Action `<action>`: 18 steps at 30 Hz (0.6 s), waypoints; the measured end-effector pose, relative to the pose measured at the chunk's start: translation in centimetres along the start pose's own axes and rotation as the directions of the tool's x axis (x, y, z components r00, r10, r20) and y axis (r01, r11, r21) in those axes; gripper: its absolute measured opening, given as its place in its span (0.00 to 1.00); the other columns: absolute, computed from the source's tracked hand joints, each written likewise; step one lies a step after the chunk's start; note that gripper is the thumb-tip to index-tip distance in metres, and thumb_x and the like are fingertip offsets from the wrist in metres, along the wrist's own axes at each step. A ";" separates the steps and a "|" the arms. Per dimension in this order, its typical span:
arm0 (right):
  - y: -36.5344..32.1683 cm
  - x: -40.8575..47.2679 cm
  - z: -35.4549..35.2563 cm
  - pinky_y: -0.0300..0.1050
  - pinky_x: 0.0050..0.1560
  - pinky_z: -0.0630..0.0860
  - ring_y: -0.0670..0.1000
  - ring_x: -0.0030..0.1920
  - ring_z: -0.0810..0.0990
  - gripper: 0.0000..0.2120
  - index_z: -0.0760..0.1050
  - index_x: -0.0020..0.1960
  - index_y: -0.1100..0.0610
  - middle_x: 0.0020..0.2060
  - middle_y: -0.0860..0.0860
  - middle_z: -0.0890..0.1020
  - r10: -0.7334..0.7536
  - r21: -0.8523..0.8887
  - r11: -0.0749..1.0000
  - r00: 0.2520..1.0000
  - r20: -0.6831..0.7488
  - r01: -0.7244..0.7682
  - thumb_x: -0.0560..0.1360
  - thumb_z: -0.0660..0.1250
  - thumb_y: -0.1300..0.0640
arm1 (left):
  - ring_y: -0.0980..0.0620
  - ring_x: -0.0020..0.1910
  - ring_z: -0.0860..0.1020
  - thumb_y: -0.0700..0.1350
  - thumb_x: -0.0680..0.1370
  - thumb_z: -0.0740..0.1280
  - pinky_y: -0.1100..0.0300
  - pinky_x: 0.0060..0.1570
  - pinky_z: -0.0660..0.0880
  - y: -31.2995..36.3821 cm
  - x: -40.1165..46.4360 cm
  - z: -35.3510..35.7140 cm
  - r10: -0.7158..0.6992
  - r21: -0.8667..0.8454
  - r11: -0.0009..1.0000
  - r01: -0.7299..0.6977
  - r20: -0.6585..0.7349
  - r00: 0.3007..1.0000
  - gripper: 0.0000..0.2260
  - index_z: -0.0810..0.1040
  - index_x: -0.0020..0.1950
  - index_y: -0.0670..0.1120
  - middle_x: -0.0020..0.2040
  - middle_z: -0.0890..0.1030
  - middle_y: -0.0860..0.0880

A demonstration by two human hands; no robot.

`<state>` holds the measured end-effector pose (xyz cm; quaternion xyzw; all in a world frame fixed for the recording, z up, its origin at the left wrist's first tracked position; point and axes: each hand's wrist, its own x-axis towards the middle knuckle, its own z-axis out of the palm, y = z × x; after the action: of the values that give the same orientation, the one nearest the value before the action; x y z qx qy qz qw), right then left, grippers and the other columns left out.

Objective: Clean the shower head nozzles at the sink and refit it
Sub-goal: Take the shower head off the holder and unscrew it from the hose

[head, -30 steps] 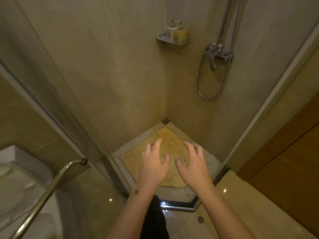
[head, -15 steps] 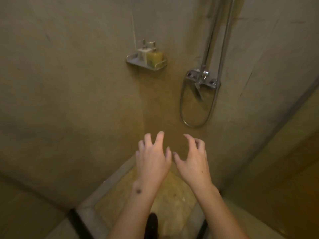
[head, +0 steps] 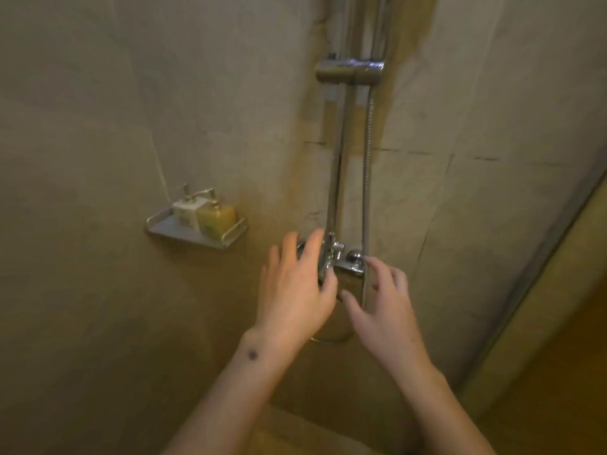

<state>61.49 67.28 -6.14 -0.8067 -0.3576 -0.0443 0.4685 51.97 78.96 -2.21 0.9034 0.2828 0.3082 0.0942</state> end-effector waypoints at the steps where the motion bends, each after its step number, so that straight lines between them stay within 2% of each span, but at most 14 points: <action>1: -0.4 1.8 -0.7 0.49 0.62 0.74 0.51 0.61 0.75 0.29 0.64 0.72 0.47 0.62 0.45 0.67 -0.016 -0.002 1.000 1.000 -0.026 0.016 0.74 0.72 0.48 | 0.37 0.66 0.71 0.53 0.78 0.64 0.44 0.63 0.74 0.4 2.4 -0.2 0.041 0.013 0.999 -0.040 -0.023 0.999 0.28 0.65 0.78 0.50 0.72 0.71 0.41; 4: -1.7 7.8 -2.9 0.49 0.62 0.73 0.51 0.62 0.75 0.29 0.66 0.72 0.52 0.64 0.49 0.70 -0.074 -0.047 0.996 0.993 -0.088 0.070 0.74 0.70 0.48 | 0.38 0.67 0.71 0.51 0.80 0.64 0.45 0.64 0.71 2.1 9.4 -0.9 0.149 0.013 0.989 -0.148 -0.054 0.987 0.28 0.64 0.79 0.48 0.71 0.71 0.41; 6: -3.0 12.3 -4.5 0.48 0.63 0.72 0.51 0.63 0.75 0.25 0.69 0.70 0.54 0.63 0.50 0.73 -0.132 -0.076 0.989 0.984 -0.122 0.123 0.75 0.69 0.48 | 0.41 0.67 0.71 0.51 0.81 0.65 0.47 0.62 0.73 3.1 13.8 -1.3 0.222 0.031 0.975 -0.220 -0.099 0.970 0.28 0.63 0.79 0.48 0.70 0.71 0.42; 9: -5.3 19.1 -6.8 0.40 0.58 0.69 0.49 0.60 0.76 0.20 0.73 0.65 0.55 0.60 0.50 0.77 -0.191 -0.069 0.981 0.969 -0.160 0.182 0.76 0.69 0.49 | 0.43 0.63 0.73 0.51 0.80 0.66 0.51 0.56 0.74 3.6 19.4 -1.7 0.303 0.113 0.951 -0.287 -0.180 0.936 0.28 0.65 0.78 0.47 0.67 0.72 0.43; 10: -6.0 21.2 -7.3 0.39 0.56 0.68 0.49 0.58 0.76 0.19 0.74 0.64 0.55 0.59 0.51 0.77 -0.202 -0.048 0.979 0.962 -0.181 0.196 0.76 0.69 0.49 | 0.42 0.64 0.73 0.50 0.79 0.68 0.50 0.56 0.74 3.6 21.0 -1.7 0.316 0.131 0.947 -0.294 -0.201 0.927 0.29 0.65 0.79 0.46 0.68 0.73 0.42; 12: -7.1 25.2 -8.1 0.39 0.56 0.69 0.49 0.57 0.77 0.19 0.75 0.63 0.55 0.58 0.51 0.78 -0.217 0.015 0.974 0.949 -0.230 0.226 0.75 0.70 0.49 | 0.38 0.70 0.72 0.49 0.76 0.71 0.45 0.62 0.74 3.7 23.6 -1.9 0.327 0.170 0.941 -0.292 -0.246 0.912 0.33 0.65 0.80 0.44 0.73 0.71 0.38; 13: -7.6 26.9 -8.4 0.38 0.56 0.69 0.49 0.58 0.77 0.19 0.74 0.63 0.56 0.58 0.51 0.78 -0.220 0.051 0.969 0.943 -0.248 0.240 0.75 0.70 0.49 | 0.37 0.74 0.69 0.48 0.75 0.72 0.42 0.66 0.73 3.7 24.8 -1.9 0.330 0.186 0.940 -0.287 -0.275 0.903 0.35 0.64 0.80 0.43 0.76 0.69 0.37; 15: -8.6 29.7 -8.8 0.38 0.58 0.70 0.47 0.59 0.77 0.22 0.72 0.66 0.56 0.58 0.49 0.78 -0.214 0.141 0.957 0.943 -0.253 0.255 0.76 0.70 0.48 | 0.37 0.80 0.60 0.47 0.75 0.73 0.42 0.74 0.65 4.0 26.4 -1.6 0.335 0.203 0.937 -0.284 -0.297 0.894 0.39 0.59 0.83 0.46 0.81 0.61 0.37; 18: -9.8 32.5 -8.7 0.39 0.56 0.73 0.45 0.55 0.78 0.23 0.71 0.67 0.56 0.55 0.46 0.79 -0.205 0.283 0.923 0.955 -0.216 0.262 0.77 0.68 0.47 | 0.41 0.84 0.45 0.51 0.77 0.72 0.45 0.79 0.49 4.4 28.0 -0.9 0.340 0.212 0.933 -0.292 -0.250 0.906 0.45 0.46 0.85 0.54 0.85 0.44 0.42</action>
<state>81.76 80.81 19.03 -0.6674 -0.4098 -0.1172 0.6106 71.63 91.23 14.06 0.8887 0.1680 0.4198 -0.0760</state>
